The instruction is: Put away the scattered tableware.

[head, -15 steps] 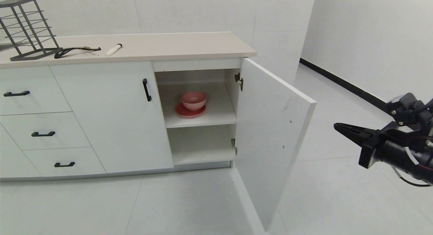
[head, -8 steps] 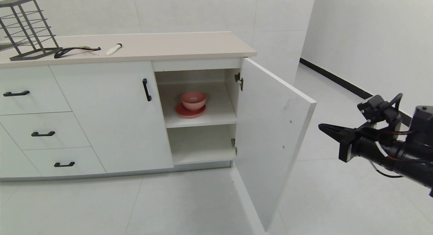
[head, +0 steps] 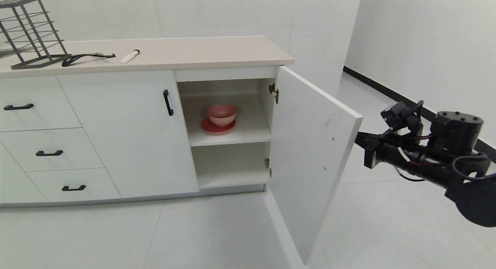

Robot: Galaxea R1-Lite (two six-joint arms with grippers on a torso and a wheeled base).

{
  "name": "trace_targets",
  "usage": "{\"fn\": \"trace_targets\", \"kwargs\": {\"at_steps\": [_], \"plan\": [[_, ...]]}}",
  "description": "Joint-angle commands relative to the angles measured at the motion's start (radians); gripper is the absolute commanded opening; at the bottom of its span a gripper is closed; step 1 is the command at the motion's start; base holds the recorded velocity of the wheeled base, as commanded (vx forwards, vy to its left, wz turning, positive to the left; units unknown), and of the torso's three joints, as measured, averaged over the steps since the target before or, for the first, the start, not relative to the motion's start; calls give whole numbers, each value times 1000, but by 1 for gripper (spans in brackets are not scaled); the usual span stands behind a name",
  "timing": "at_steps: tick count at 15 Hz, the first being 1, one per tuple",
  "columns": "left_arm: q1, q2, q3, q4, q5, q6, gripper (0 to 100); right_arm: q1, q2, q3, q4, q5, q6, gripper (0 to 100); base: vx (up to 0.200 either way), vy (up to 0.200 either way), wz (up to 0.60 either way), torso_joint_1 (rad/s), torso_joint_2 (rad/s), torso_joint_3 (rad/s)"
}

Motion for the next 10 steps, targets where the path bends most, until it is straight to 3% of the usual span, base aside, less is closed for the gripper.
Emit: {"fn": "trace_targets", "kwargs": {"at_steps": [1,10], "plan": [[0,0,0,0,2,0,100,3,59,-51,-8,11,-3,0,0,0,0,0,0,0],[0,0,0,0,2,0,100,43,103,-68,-50,51,-34,0,0,0,0,0,0,0]]}}
